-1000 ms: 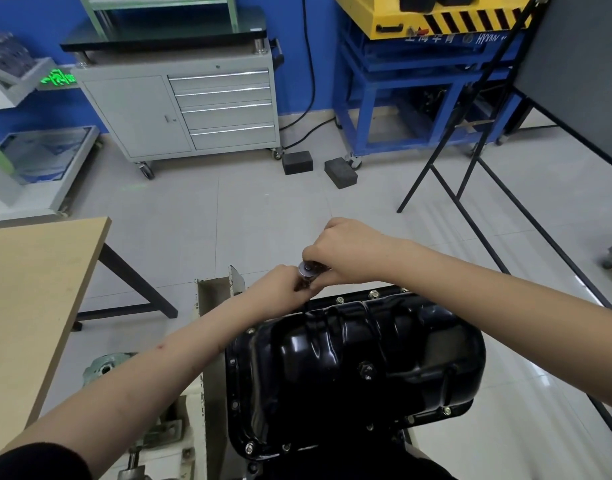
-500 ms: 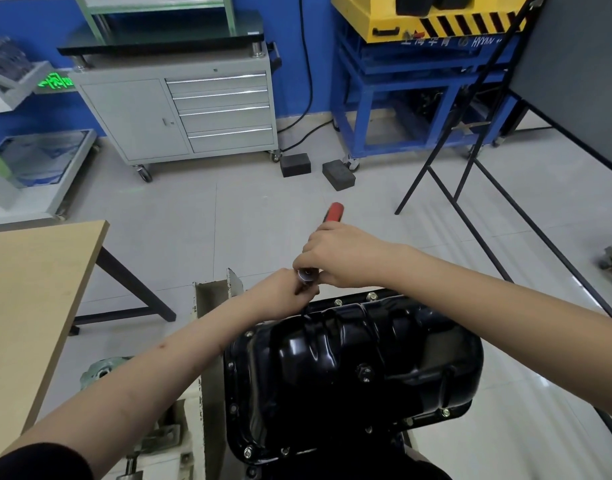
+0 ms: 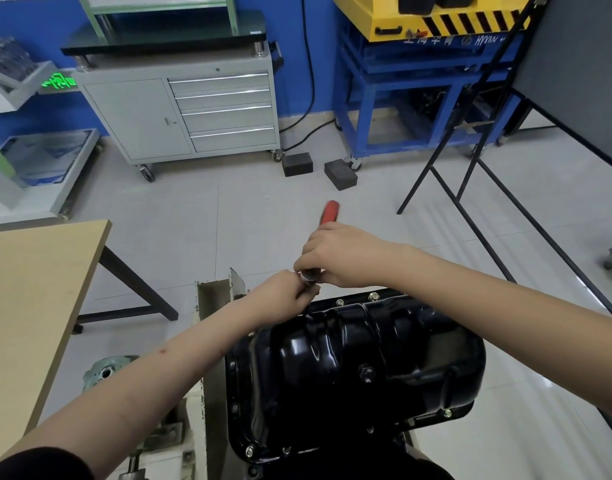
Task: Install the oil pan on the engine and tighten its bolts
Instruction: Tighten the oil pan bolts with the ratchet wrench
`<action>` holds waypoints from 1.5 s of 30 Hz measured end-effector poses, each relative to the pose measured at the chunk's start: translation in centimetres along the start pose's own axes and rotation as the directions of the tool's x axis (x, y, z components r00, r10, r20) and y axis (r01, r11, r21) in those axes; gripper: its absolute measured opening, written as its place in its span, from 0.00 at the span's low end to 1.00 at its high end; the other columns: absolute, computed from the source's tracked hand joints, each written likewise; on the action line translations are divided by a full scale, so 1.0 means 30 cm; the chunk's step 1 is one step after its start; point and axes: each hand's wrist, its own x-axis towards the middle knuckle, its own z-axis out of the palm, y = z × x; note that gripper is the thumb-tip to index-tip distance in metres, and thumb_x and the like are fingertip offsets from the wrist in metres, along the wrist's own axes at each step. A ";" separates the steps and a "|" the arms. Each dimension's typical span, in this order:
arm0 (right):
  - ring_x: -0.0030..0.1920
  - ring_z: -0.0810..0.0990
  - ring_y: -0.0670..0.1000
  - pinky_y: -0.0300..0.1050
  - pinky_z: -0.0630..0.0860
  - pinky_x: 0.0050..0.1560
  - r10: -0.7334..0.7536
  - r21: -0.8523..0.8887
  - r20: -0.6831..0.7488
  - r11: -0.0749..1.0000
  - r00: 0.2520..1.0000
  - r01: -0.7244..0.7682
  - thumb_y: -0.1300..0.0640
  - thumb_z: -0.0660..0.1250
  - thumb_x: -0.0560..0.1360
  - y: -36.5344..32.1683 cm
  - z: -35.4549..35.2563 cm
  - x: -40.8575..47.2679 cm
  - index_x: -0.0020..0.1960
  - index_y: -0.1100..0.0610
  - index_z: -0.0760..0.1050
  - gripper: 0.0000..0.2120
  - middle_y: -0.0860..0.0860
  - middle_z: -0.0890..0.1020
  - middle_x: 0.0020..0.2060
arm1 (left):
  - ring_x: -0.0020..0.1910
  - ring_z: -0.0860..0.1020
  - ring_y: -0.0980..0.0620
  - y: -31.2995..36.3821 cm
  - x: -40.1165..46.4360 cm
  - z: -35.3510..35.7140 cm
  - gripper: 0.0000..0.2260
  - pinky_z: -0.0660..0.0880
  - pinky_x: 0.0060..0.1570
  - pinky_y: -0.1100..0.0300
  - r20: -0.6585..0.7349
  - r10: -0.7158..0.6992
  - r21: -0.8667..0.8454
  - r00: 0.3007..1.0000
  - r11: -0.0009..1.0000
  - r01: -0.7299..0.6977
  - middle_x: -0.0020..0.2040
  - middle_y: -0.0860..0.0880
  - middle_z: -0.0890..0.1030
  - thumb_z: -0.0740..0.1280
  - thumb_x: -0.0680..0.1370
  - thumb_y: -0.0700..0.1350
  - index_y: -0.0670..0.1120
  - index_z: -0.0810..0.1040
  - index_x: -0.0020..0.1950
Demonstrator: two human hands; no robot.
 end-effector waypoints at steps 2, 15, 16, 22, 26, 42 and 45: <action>0.55 0.74 0.52 0.43 0.64 0.59 -0.004 -0.032 -0.011 0.999 1.000 0.004 0.54 0.59 0.76 0.000 0.002 0.000 0.55 0.52 0.73 0.09 0.48 0.79 0.50 | 0.39 0.75 0.41 0.001 0.001 0.002 0.13 0.69 0.39 0.56 0.007 -0.012 -0.007 1.000 1.000 0.012 0.37 0.41 0.78 0.56 0.80 0.46 0.41 0.72 0.39; 0.56 0.73 0.52 0.44 0.64 0.55 0.009 0.001 -0.017 1.000 1.000 -0.009 0.52 0.60 0.76 0.008 0.005 -0.010 0.56 0.52 0.73 0.10 0.49 0.78 0.51 | 0.37 0.72 0.40 0.011 0.005 -0.016 0.16 0.63 0.35 0.56 0.056 -0.008 0.066 0.998 0.998 0.004 0.34 0.39 0.75 0.55 0.81 0.46 0.39 0.72 0.39; 0.57 0.73 0.52 0.44 0.64 0.57 -0.002 -0.020 -0.025 1.000 1.000 0.002 0.53 0.60 0.76 0.008 0.005 -0.008 0.57 0.52 0.73 0.10 0.48 0.78 0.51 | 0.37 0.72 0.40 0.011 0.006 -0.017 0.16 0.65 0.37 0.56 0.061 -0.016 0.072 0.998 0.997 0.011 0.35 0.39 0.76 0.55 0.81 0.46 0.37 0.72 0.41; 0.47 0.78 0.53 0.45 0.67 0.53 0.055 -0.022 0.017 0.998 0.998 -0.055 0.41 0.60 0.75 -0.002 0.005 0.000 0.53 0.55 0.74 0.18 0.51 0.81 0.47 | 0.35 0.69 0.47 0.018 -0.011 -0.014 0.11 0.60 0.32 0.60 0.016 -0.051 0.021 0.999 0.998 0.051 0.38 0.38 0.77 0.59 0.78 0.44 0.38 0.71 0.40; 0.46 0.78 0.56 0.44 0.66 0.41 0.102 0.013 0.044 0.995 0.994 -0.103 0.39 0.60 0.75 -0.008 0.004 0.003 0.54 0.55 0.74 0.21 0.53 0.80 0.47 | 0.40 0.73 0.43 0.010 -0.008 -0.004 0.07 0.65 0.37 0.55 0.019 -0.085 0.002 0.996 0.996 0.085 0.43 0.38 0.78 0.58 0.77 0.42 0.39 0.71 0.43; 0.34 0.71 0.48 0.43 0.66 0.34 0.212 0.500 0.146 0.827 0.966 -0.257 0.38 0.59 0.73 0.069 0.046 -0.071 0.43 0.55 0.75 0.20 0.45 0.73 0.29 | 0.49 0.77 0.42 -0.001 -0.009 -0.007 0.13 0.73 0.51 0.52 0.018 -0.048 -0.056 0.999 0.997 0.049 0.49 0.39 0.80 0.56 0.80 0.46 0.37 0.74 0.52; 0.29 0.70 0.46 0.42 0.65 0.32 0.249 0.492 0.230 0.804 0.941 -0.333 0.39 0.60 0.74 0.119 0.077 -0.112 0.32 0.54 0.66 0.21 0.47 0.73 0.26 | 0.48 0.78 0.43 -0.005 -0.011 -0.012 0.14 0.73 0.51 0.51 0.037 -0.034 -0.065 0.999 0.997 0.036 0.49 0.38 0.80 0.57 0.80 0.47 0.37 0.75 0.51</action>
